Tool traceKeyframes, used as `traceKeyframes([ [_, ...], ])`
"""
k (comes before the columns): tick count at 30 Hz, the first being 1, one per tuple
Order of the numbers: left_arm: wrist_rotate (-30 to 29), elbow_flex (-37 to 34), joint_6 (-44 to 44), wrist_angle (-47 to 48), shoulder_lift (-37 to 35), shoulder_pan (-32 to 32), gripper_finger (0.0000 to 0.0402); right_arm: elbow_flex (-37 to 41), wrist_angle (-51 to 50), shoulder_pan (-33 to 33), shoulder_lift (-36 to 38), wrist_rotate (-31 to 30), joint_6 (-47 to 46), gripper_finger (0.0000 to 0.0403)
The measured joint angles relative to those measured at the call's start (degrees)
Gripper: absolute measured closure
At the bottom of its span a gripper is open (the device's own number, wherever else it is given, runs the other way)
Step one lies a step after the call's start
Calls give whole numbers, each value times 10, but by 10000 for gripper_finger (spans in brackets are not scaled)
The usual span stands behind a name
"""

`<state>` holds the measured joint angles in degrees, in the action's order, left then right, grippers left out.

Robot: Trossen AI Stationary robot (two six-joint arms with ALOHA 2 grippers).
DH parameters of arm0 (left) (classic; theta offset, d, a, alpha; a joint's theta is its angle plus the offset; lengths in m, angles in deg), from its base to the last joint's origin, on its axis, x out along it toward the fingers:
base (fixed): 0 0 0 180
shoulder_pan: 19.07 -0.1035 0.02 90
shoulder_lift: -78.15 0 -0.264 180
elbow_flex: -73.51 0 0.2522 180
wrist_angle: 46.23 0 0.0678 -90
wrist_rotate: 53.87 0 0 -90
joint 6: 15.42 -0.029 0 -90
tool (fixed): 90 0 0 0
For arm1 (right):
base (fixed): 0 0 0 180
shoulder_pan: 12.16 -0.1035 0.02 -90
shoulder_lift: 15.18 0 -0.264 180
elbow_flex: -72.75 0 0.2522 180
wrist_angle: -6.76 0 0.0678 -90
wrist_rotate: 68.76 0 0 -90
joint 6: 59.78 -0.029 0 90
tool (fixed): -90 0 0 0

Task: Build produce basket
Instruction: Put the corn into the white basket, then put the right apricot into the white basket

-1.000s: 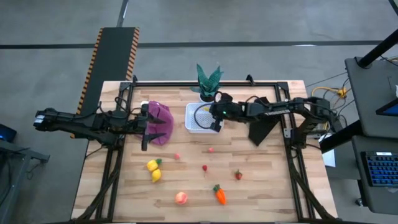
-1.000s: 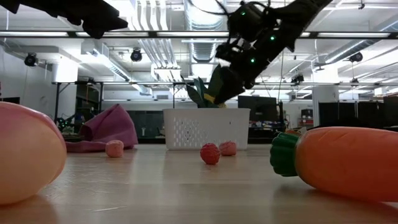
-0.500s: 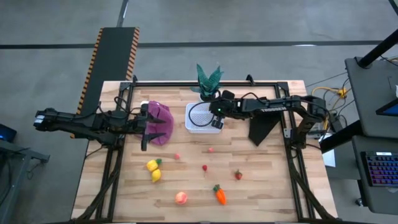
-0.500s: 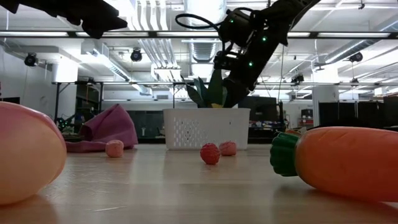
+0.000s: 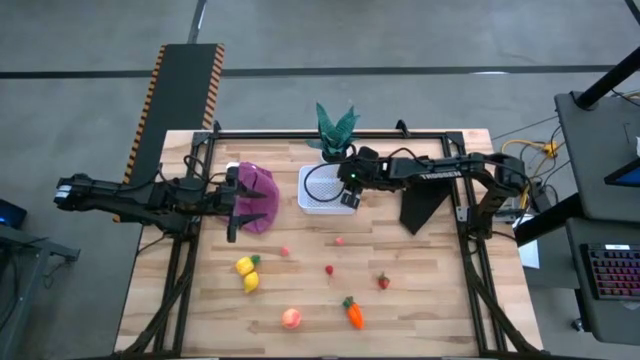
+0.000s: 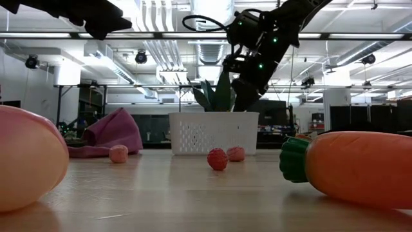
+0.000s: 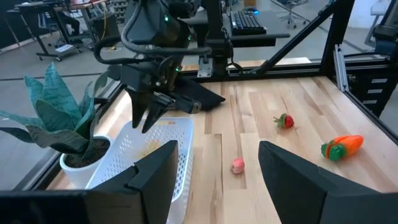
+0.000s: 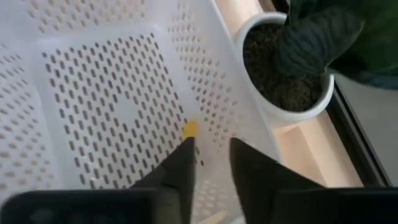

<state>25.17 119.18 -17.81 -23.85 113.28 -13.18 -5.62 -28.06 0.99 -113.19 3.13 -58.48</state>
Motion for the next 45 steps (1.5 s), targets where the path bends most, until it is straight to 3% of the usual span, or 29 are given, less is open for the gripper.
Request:
traceKeyframes([
  [5, 0, 0, 0, 0, 0, 0, 192, -14, -3, 0, 1, 22, 1, 221],
  [10, 0, 0, -7, 0, -1, 0, 192, -46, 1, -5, 3, 159, -45, 171],
  [13, -9, 0, -14, -2, -4, 0, 192, -57, 6, -34, 20, 195, -46, 165],
  [20, -14, 0, -14, 0, -3, 0, 192, -58, -23, -128, 61, 194, -23, 172],
  [26, -14, 0, -14, -1, -2, 0, 192, -40, -60, -176, 52, 144, -55, 172],
  [33, -14, 1, -13, -3, -1, 0, 192, -3, -46, -189, 14, 134, -100, 172],
  [45, -14, 1, -14, -2, -1, 0, 192, 64, 87, -190, -20, 135, -128, 172],
])
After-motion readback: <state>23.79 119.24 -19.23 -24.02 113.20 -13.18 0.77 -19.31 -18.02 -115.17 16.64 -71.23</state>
